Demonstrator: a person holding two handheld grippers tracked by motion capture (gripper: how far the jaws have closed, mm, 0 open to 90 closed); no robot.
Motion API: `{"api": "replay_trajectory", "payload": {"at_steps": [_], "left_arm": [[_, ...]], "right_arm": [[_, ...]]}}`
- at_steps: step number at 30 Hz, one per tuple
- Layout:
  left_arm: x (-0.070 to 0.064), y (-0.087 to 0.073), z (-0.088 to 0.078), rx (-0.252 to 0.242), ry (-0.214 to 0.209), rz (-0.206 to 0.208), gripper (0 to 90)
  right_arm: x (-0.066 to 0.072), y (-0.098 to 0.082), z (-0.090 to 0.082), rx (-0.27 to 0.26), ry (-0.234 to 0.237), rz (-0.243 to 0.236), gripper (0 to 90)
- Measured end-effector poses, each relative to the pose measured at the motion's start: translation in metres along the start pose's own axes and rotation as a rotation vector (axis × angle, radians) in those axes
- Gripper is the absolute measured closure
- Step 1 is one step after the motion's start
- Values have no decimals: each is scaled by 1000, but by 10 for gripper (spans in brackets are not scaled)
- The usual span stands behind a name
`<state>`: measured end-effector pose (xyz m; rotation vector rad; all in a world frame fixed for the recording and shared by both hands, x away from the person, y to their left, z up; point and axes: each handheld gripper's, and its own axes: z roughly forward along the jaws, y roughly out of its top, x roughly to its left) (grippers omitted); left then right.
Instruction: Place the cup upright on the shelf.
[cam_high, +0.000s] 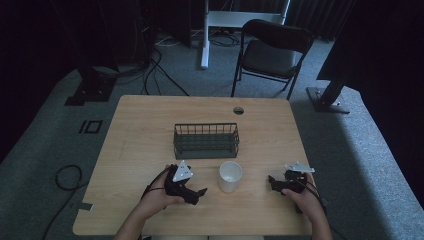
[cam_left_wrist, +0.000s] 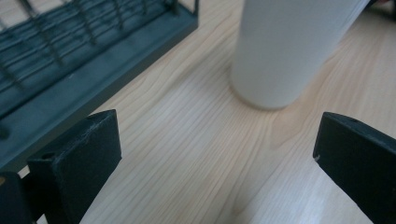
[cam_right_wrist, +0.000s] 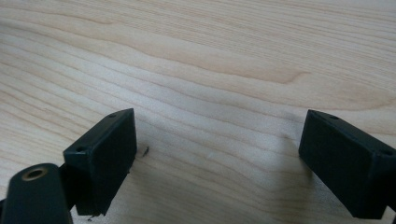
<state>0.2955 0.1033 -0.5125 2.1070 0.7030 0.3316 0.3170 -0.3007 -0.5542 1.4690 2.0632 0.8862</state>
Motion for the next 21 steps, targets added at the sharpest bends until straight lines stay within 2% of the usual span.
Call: {"api": "replay_trajectory", "payload": {"at_steps": [7,10,21], "left_arm": [[-10,11,8,-10,-39,38,14],[-14,16,13,-17,-58,42,14],[-24,32,26,-24,-91,83,14]], "right_arm": [[0,0,0,0,0,0,109],[0,0,0,0,0,0,109],[0,0,0,0,0,0,109]]}}
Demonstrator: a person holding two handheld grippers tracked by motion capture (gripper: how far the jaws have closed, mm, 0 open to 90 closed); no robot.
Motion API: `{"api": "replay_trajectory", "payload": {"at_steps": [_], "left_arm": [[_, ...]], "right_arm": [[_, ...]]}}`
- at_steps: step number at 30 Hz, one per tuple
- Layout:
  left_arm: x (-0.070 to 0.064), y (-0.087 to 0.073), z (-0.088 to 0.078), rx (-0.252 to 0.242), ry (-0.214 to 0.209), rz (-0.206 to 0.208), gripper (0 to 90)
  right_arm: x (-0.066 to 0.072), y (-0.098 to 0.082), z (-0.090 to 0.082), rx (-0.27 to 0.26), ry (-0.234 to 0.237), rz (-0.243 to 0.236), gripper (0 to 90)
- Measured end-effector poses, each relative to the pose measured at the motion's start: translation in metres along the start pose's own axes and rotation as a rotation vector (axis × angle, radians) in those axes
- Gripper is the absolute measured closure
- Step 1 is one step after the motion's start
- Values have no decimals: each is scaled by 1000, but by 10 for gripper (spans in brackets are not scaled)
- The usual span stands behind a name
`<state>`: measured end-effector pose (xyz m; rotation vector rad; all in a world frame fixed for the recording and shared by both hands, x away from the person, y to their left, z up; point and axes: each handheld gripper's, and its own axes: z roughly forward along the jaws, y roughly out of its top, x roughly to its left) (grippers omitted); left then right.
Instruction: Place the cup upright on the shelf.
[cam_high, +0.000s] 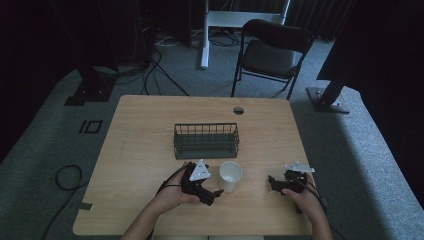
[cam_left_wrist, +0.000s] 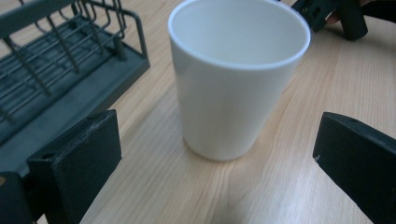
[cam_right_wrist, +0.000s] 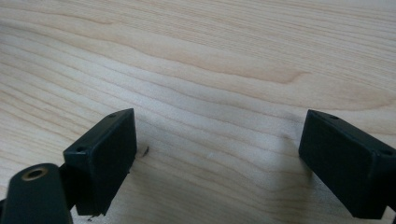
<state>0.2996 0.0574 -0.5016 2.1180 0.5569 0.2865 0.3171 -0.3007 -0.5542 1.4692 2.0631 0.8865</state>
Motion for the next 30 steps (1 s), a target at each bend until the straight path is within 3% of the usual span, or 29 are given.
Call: {"api": "replay_trajectory", "payload": {"at_steps": [13,30], "left_arm": [[-5,12,19,-3,-38,23,15],[-8,24,40,-49,-49,36,40]], "right_arm": [[0,0,0,-1,0,2,109],[0,0,0,0,1,1,109]]}}
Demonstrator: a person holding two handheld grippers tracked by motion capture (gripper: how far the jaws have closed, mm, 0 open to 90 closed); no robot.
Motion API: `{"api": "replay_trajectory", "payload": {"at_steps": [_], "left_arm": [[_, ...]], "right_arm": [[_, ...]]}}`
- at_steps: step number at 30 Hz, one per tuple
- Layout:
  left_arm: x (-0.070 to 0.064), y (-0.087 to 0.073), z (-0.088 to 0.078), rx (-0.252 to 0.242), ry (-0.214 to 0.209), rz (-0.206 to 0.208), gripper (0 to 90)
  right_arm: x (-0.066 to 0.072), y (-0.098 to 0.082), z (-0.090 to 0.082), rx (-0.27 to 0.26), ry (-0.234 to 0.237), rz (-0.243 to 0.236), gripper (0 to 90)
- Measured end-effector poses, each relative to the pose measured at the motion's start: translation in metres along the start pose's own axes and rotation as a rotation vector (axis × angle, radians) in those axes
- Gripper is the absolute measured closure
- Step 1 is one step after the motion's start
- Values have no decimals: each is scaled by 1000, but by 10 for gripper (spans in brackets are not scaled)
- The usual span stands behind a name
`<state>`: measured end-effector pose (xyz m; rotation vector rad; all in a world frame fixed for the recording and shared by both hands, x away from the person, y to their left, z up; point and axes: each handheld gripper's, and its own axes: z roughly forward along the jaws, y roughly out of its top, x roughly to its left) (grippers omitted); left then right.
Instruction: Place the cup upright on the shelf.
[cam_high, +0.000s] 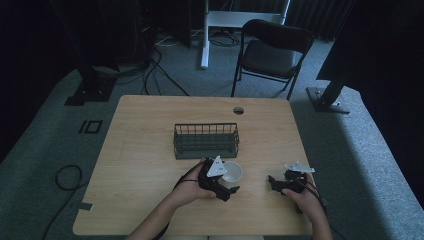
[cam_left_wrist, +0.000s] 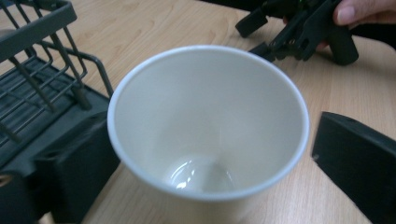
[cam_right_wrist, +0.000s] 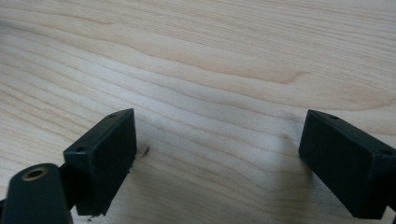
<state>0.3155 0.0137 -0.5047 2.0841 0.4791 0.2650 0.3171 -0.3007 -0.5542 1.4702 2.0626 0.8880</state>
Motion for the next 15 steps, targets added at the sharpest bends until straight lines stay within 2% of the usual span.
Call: {"api": "replay_trajectory", "payload": {"at_steps": [3,6,9,13,15], "left_arm": [[2,0,3,-13,-5,-24,52],[2,0,5,-19,3,-19,70],[1,2,7,-44,22,-18,132],[1,4,9,-47,24,-15,185],[0,5,9,-45,12,-6,196]], "right_arm": [[0,0,0,0,0,0,109],[0,0,0,0,2,-3,109],[-1,0,0,1,7,-5,109],[-1,0,0,1,7,-5,109],[-1,0,0,1,7,-5,109]]}}
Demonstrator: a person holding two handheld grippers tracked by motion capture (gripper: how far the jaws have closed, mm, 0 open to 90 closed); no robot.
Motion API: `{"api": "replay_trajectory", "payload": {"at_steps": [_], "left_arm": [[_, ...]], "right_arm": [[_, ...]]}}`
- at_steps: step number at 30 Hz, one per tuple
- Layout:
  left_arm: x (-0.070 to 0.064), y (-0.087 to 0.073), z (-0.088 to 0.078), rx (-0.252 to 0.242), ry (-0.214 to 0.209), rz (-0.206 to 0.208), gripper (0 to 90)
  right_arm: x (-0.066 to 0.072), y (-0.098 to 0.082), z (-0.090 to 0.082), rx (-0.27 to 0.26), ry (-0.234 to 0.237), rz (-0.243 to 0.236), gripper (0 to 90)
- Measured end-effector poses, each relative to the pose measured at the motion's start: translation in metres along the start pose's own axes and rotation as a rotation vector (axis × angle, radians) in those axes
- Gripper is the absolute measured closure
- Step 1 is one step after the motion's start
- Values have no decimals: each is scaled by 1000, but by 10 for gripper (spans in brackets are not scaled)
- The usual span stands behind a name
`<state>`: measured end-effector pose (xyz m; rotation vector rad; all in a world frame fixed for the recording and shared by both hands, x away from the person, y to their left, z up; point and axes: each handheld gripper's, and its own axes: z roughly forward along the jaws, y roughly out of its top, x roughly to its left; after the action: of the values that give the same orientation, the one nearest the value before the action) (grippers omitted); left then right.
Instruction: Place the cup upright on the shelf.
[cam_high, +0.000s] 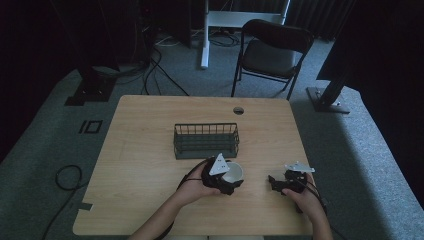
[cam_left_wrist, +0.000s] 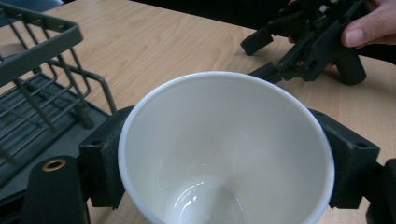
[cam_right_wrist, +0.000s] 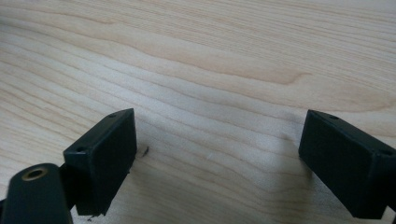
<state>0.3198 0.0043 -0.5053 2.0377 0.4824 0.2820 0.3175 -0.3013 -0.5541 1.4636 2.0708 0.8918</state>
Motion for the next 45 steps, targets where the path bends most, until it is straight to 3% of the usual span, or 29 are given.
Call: {"api": "replay_trajectory", "payload": {"at_steps": [6,11,28,45], "left_arm": [[-1,3,1,12,-11,7,201],[-1,6,-3,-12,-14,4,202],[3,25,-23,-31,17,0,204],[13,59,-47,-87,71,13,204]], "right_arm": [[0,0,0,0,0,0,109],[0,0,0,0,0,0,109],[0,0,0,0,0,0,109],[0,0,0,2,0,3,109]]}}
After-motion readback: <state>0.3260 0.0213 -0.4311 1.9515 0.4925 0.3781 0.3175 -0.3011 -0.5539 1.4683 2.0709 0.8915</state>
